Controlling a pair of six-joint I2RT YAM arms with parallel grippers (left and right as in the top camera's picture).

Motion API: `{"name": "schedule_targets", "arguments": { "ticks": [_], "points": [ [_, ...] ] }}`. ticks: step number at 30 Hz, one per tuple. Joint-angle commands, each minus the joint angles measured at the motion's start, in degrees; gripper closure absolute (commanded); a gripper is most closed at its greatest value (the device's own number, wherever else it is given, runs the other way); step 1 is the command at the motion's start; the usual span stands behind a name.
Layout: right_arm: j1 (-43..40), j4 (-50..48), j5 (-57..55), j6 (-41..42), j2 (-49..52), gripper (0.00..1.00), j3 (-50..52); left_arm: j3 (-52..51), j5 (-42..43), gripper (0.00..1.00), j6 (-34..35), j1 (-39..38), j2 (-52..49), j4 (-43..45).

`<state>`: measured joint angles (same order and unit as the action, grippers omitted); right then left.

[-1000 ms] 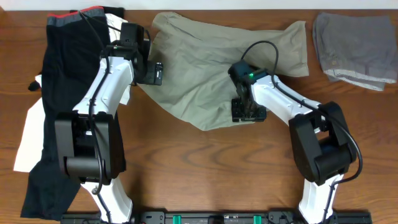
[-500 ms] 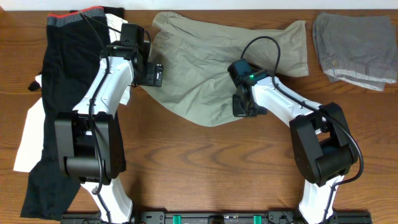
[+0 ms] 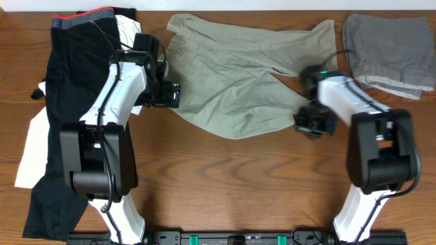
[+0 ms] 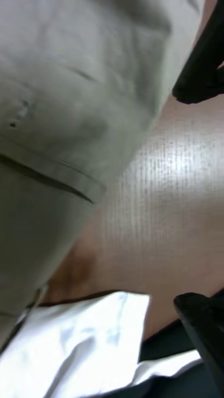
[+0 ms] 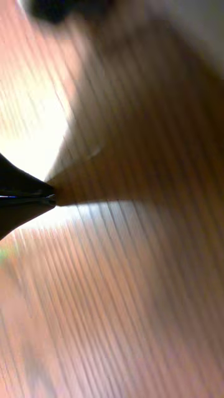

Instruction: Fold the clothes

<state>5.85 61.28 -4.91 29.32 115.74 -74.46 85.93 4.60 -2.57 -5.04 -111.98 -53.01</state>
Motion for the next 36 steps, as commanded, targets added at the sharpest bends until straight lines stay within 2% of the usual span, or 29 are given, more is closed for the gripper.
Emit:
{"name": "schedule_targets", "arguments": {
  "ticks": [1, 6, 7, 11, 13, 21, 26, 30, 36],
  "points": [
    [-3.8, -1.7, 5.1, -5.1, -0.9, 0.99, 0.4, -0.2, 0.8, 0.02, 1.1, 0.0, -0.2, -0.5],
    [-4.8, -6.6, 16.3, -16.6, -3.0, 0.98, 0.4, -0.2, 0.8, 0.02, 1.1, 0.0, -0.2, 0.8],
    [-4.4, -7.2, 17.0, -17.7, -3.2, 0.96, 0.3, -0.2, 0.8, 0.02, 1.1, 0.0, -0.2, 1.0],
    [-2.7, -8.4, 17.4, -19.8, -3.2, 0.67, 0.6, -0.2, 0.8, 0.02, 1.1, 0.0, -0.2, 1.3],
    [-1.8, -9.0, 17.4, -19.8, -3.2, 0.62, 1.0, -0.2, 0.8, 0.02, 1.1, 0.0, -0.2, 1.3],
    [0.8, -15.8, 19.6, -19.6, -3.2, 0.57, 4.7, -0.2, 0.8, 0.02, 1.1, 0.0, -0.2, 1.7],
    [0.3, -14.0, 23.9, -20.3, -3.4, 0.64, 4.7, -0.2, 0.8, 0.02, 1.1, 0.0, -0.2, 1.7],
    [-1.6, -12.6, 26.8, -24.7, -3.5, 0.59, 4.7, -0.2, 0.8, 0.02, 1.1, 0.0, -0.2, 1.9],
    [-3.5, -17.2, 27.0, -21.9, -3.4, 0.56, 4.8, -0.2, 0.8, 0.02, 1.1, 0.0, -0.2, 1.9]
  ]
}}
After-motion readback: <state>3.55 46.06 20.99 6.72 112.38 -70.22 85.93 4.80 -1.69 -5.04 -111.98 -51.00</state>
